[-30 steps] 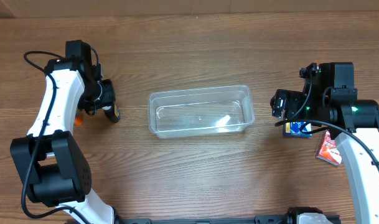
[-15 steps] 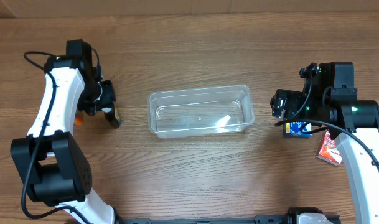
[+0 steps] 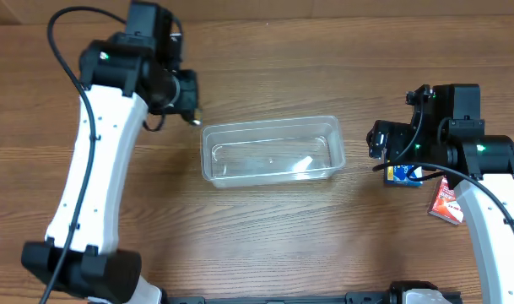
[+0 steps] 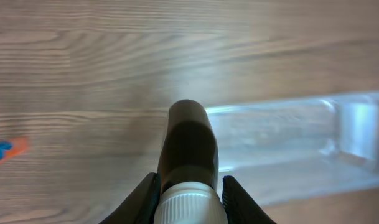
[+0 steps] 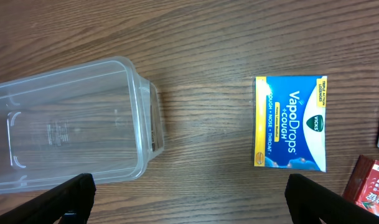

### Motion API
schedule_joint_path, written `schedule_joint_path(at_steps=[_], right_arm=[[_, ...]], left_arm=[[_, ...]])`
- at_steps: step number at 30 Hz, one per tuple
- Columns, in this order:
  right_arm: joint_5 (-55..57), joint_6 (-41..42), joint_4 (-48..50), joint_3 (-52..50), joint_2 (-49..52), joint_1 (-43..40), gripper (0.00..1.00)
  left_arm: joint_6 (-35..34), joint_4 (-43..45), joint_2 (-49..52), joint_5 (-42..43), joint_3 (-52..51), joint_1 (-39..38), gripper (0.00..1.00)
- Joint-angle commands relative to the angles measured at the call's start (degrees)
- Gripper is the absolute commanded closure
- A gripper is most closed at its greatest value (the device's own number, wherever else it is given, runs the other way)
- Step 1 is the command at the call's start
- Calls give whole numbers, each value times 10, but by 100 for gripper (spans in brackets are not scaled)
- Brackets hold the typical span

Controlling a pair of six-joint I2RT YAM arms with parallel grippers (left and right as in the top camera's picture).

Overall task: Pack container
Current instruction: 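Carry the dark bottle into the container's left end and release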

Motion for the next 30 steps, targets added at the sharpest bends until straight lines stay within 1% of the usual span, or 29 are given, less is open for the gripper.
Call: schedule_joint_path(at_steps=[1, 6, 13, 16, 20, 23, 30], right_arm=[[3, -3, 3, 19, -5, 3, 0], [3, -3, 3, 19, -5, 3, 0], [3, -1, 2, 19, -5, 3, 0], [3, -1, 2, 19, -5, 3, 0], [3, -1, 2, 19, -5, 3, 0], [3, -1, 2, 19, -5, 3, 0], [3, -1, 2, 19, -5, 3, 0]], left_arm=[[-47, -20, -1, 4, -2, -47, 96], [-70, 6, 5, 1, -54, -85, 96], [-106, 97, 19, 2, -149, -74, 96], [-113, 122, 28, 0, -173, -70, 96], [-113, 146, 55, -10, -186, -69, 96], [-117, 154, 77, -26, -186, -69, 96], [-117, 168, 115, -32, -186, -69, 96]])
